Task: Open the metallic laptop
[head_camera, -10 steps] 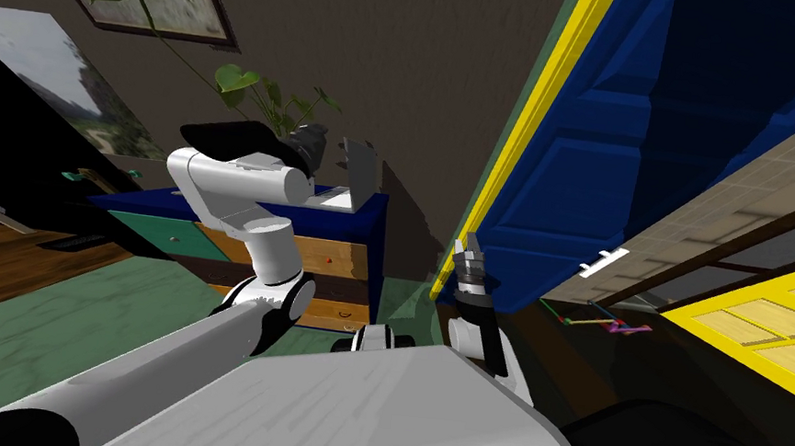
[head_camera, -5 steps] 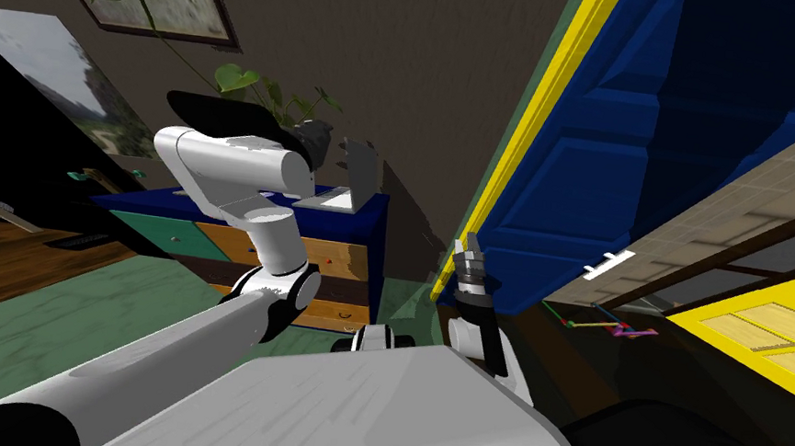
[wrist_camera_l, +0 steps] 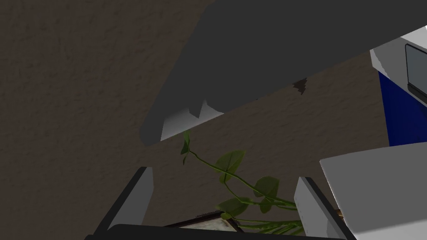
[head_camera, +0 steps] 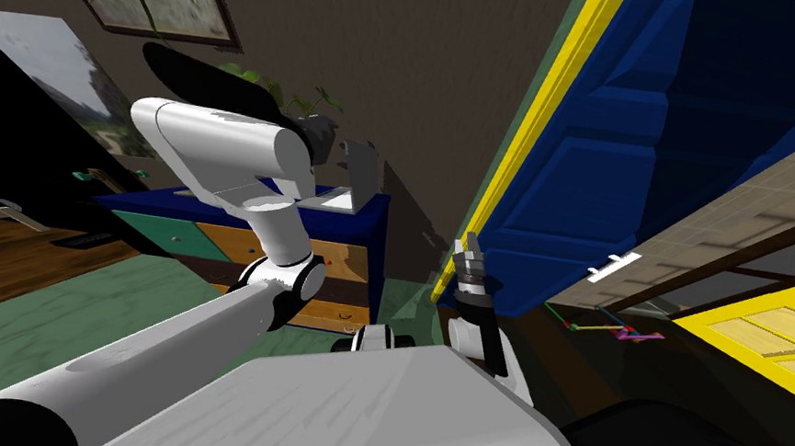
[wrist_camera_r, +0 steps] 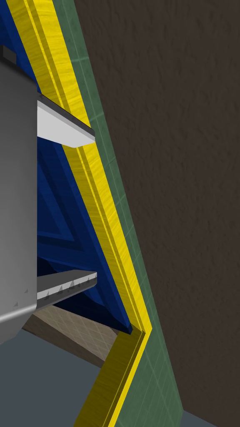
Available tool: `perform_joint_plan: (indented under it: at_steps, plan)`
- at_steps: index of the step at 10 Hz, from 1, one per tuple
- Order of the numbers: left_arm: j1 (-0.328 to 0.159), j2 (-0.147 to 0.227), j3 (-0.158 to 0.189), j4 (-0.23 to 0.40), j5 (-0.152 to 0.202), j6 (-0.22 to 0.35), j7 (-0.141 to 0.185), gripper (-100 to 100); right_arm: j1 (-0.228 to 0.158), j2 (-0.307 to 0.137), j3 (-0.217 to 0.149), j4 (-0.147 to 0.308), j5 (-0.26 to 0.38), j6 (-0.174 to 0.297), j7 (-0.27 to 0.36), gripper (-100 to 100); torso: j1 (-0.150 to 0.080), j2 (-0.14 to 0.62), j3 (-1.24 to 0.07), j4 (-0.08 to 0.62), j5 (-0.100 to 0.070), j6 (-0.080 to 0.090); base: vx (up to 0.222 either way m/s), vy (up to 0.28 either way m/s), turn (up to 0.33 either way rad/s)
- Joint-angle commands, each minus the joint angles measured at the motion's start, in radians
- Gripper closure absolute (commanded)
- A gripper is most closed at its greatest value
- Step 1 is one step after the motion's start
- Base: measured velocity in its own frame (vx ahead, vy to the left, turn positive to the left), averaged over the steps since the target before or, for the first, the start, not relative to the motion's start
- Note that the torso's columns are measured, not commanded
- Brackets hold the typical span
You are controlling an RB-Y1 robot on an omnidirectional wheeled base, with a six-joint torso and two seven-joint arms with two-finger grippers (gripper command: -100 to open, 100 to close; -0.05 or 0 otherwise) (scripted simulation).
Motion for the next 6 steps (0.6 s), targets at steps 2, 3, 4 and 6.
perform_joint_plan:
  at_steps: [2, 3, 4, 6]
  plan:
    - [-0.069, -0.020, 0.005, 0.019, -0.001, 0.095, -0.021, -100, 0.000, 0.000, 0.000, 0.000, 0.000, 0.000, 0.000, 0, 0.000, 0.000, 0.000, 0.000, 0.000, 0.000, 0.012, -0.003, 0.016]
    - [-0.096, -0.031, 0.007, 0.026, -0.001, 0.125, -0.029, -100, 0.000, 0.000, 0.000, 0.000, 0.000, 0.000, 0.000, 0, 0.000, 0.000, 0.000, 0.000, 0.000, 0.000, 0.015, -0.004, 0.026]
    - [-0.118, -0.043, 0.008, 0.031, -0.001, 0.153, -0.036, -100, 0.000, 0.000, 0.000, 0.000, 0.000, 0.000, 0.000, 0, 0.000, 0.000, 0.000, 0.000, 0.000, 0.000, 0.017, -0.006, 0.021]
    - [-0.150, -0.069, 0.011, 0.038, -0.002, 0.198, -0.045, -100, 0.000, 0.000, 0.000, 0.000, 0.000, 0.000, 0.000, 0, 0.000, 0.000, 0.000, 0.000, 0.000, 0.000, 0.014, -0.003, 0.012]
